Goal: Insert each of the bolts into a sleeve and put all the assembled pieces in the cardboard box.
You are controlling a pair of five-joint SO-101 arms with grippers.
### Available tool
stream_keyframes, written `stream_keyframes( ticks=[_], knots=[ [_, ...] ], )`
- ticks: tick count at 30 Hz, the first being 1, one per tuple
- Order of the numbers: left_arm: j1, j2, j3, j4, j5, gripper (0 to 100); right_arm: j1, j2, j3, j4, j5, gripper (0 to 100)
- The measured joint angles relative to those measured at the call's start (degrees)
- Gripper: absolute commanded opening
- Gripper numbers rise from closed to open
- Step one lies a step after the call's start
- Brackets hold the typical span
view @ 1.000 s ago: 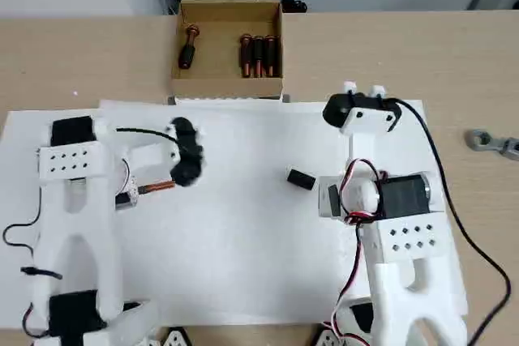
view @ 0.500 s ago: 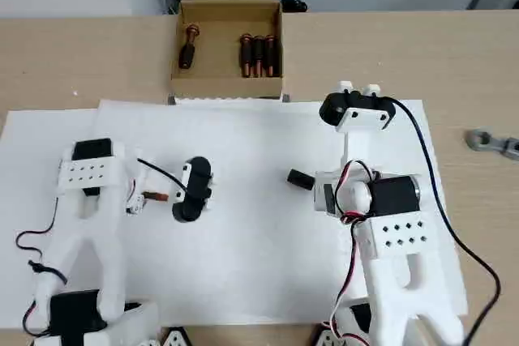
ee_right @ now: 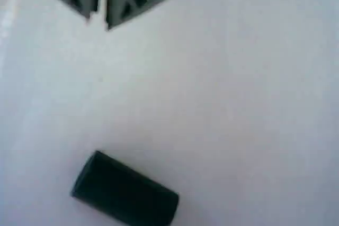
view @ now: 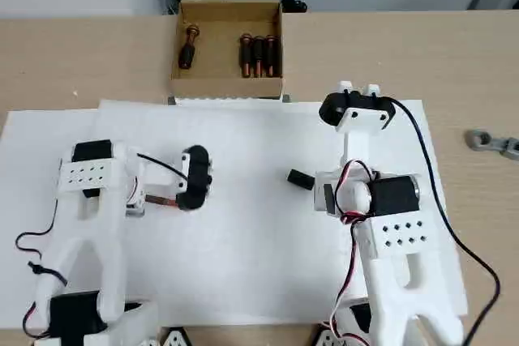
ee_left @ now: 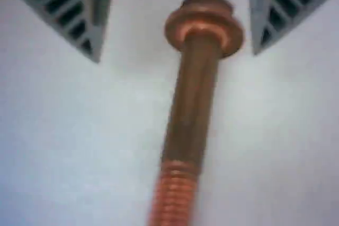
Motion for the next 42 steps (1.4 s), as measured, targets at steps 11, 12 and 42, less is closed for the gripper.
stream_keyframes(
  ticks=[11,12,42],
  knots=[
    [3.0,0.0,-8.3,4.4,42.5,18,0.0,0.0,0.0,0.0,0.0,0.4],
    [3.2,-0.1,-9.3,6.3,48.8,18,0.0,0.0,0.0,0.0,0.0,0.4],
    [0.4,11.4,-9.8,8.6,137.7,21,0.0,0.0,0.0,0.0,0.0,0.4]
  ],
)
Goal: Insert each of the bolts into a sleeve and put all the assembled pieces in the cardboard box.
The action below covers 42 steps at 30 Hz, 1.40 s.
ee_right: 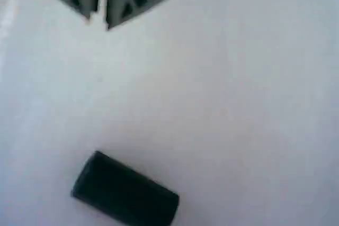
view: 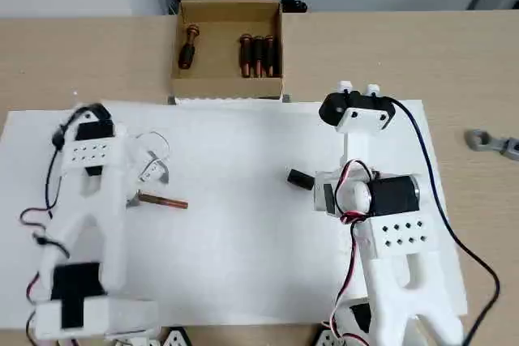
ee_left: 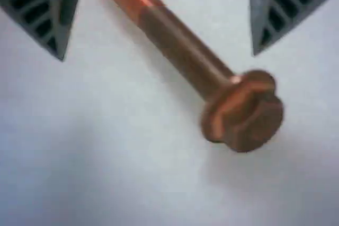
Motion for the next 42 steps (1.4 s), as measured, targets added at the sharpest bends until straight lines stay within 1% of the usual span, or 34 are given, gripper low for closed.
stream_keyframes(
  ticks=[5,12,14,18,20,23,27,32,36,39,42],
  knots=[
    [0.0,5.7,-0.8,-0.1,0.2,21,0.0,0.0,0.0,0.0,0.0,0.4],
    [0.1,8.4,-1.5,-1.7,1.8,20,0.0,0.0,0.0,0.0,0.0,0.4],
    [0.2,9.2,-1.7,-1.8,2.7,16,0.0,0.0,0.0,0.0,0.0,0.4],
    [0.5,9.8,-2.6,-3.0,2.5,4,0.0,0.0,0.0,0.0,0.0,0.4],
    [0.8,9.8,-3.1,-4.1,0.1,0,0.0,0.0,0.0,0.0,0.0,0.4],
    [0.6,10.2,-3.7,-4.7,-4.4,1,0.1,0.0,0.0,0.0,0.0,0.4],
    [0.6,11.0,-5.1,-3.2,-6.9,1,0.0,0.0,0.0,0.0,0.0,0.4],
    [0.4,11.3,-8.9,2.9,-12.0,1,0.1,0.0,0.0,0.0,0.0,0.4],
    [0.3,11.3,-15.1,9.1,-18.8,1,0.1,0.0,0.0,0.0,0.0,0.4],
    [1.7,11.3,-20.8,13.2,-25.1,1,0.1,0.0,-0.1,0.0,0.0,0.4],
    [4.4,11.3,-26.0,16.3,-27.3,1,-2.0,0.0,-1.3,0.0,0.0,0.4]
  ],
)
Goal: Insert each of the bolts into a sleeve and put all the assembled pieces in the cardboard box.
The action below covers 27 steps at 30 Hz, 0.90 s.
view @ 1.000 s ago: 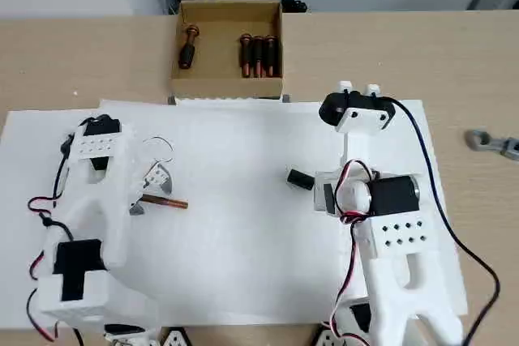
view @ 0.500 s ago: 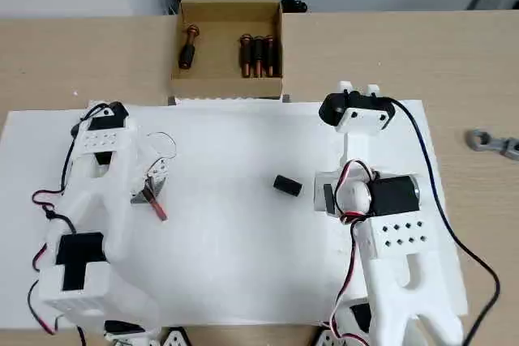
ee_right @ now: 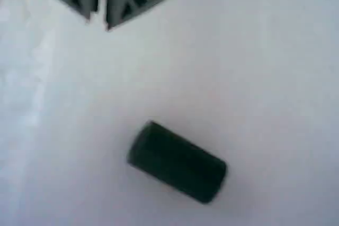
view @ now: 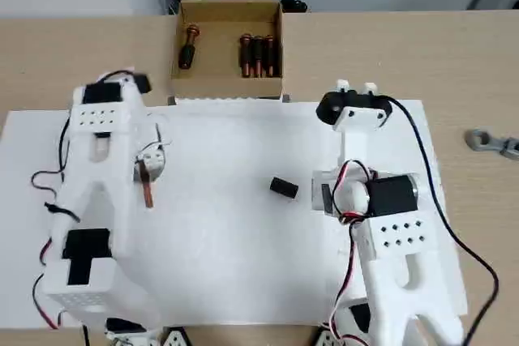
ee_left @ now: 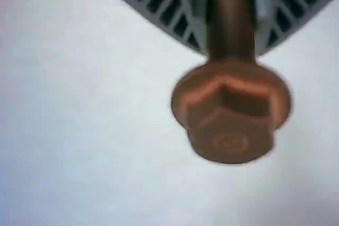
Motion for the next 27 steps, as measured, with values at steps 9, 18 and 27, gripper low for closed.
stream_keyframes(
  ticks=[9,18,27],
  knots=[
    [3.3,0.0,-12.0,1.8,-0.6,1,-8.0,7.3,-0.4,-0.7,6.1,7.8],
    [3.5,-13.2,-12.9,2.2,-4.1,1,-8.3,21.5,-10.0,-0.8,12.7,27.5],
    [3.5,-36.5,-11.4,2.5,-4.5,1,-8.9,35.1,-20.4,-0.7,19.7,20.4]
  ],
)
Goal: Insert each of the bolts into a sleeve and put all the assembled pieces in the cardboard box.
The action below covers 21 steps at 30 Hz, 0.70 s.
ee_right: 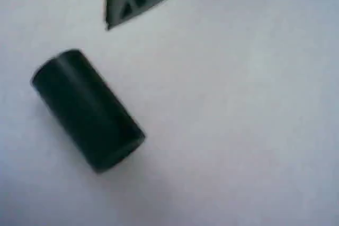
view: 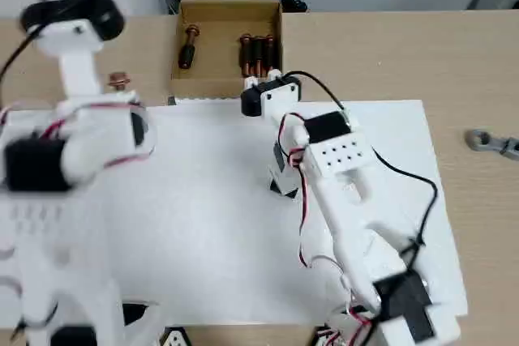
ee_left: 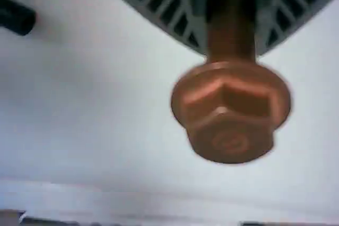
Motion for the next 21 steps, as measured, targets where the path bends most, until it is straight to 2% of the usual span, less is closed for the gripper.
stream_keyframes(
  ticks=[7,11,21],
  knots=[
    [0.0,-14.9,10.9,-0.2,-6.2,1,-2.8,6.9,-5.5,6.0,4.2,20.4],
    [0.0,-21.1,15.9,-2.6,-7.4,1,-2.8,9.1,-6.4,6.6,7.6,20.4],
    [0.0,-26.2,21.8,-5.7,-7.5,1,-3.2,15.6,-6.4,3.5,12.4,20.4]
  ],
)
